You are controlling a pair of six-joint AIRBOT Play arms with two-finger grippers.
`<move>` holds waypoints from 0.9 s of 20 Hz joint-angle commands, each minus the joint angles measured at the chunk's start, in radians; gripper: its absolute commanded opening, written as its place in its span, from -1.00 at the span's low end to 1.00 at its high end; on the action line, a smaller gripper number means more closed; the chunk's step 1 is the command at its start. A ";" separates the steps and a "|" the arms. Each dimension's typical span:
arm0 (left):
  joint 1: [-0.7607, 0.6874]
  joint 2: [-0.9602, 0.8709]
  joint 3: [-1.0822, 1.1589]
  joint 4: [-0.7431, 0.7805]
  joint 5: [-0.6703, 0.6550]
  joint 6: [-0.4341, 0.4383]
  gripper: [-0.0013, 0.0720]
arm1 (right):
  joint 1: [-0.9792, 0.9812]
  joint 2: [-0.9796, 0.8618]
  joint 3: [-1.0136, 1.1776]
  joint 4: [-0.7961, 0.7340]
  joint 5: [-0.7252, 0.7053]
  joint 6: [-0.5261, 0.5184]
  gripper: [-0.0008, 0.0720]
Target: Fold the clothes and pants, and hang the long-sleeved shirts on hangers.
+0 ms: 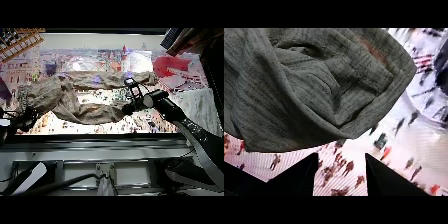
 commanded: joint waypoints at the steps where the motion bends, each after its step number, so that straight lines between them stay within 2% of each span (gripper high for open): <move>1: -0.005 -0.021 -0.001 -0.027 0.099 0.001 -0.15 | 0.001 0.001 0.000 0.002 0.007 0.001 0.01; 3: -0.004 -0.020 0.005 -0.032 0.120 0.004 -0.74 | 0.001 0.002 0.000 0.007 0.012 0.001 -0.02; 4: -0.003 -0.018 0.016 -0.032 0.119 0.030 -0.93 | 0.001 0.002 0.000 0.012 0.024 0.001 -0.06; 7: 0.002 0.010 0.063 -0.001 0.119 0.132 -0.93 | 0.001 0.002 0.000 0.005 0.123 0.001 -0.07; 9: 0.035 0.029 0.100 0.094 0.119 0.139 -0.93 | 0.001 0.023 -0.021 -0.010 0.169 0.014 -0.07; 11: 0.099 0.042 0.130 0.153 0.119 0.140 -0.93 | 0.001 0.067 -0.078 -0.019 0.158 0.047 -0.07; 13: 0.154 0.048 0.147 0.155 0.117 0.140 -0.93 | 0.001 0.098 -0.149 -0.016 0.090 0.111 -0.07; 16: 0.171 0.047 0.149 0.155 0.112 0.140 -0.93 | 0.001 0.085 -0.220 -0.009 -0.125 0.245 -0.04; 18: 0.169 0.047 0.149 0.155 0.112 0.140 -0.93 | 0.001 0.075 -0.218 -0.008 -0.248 0.353 0.29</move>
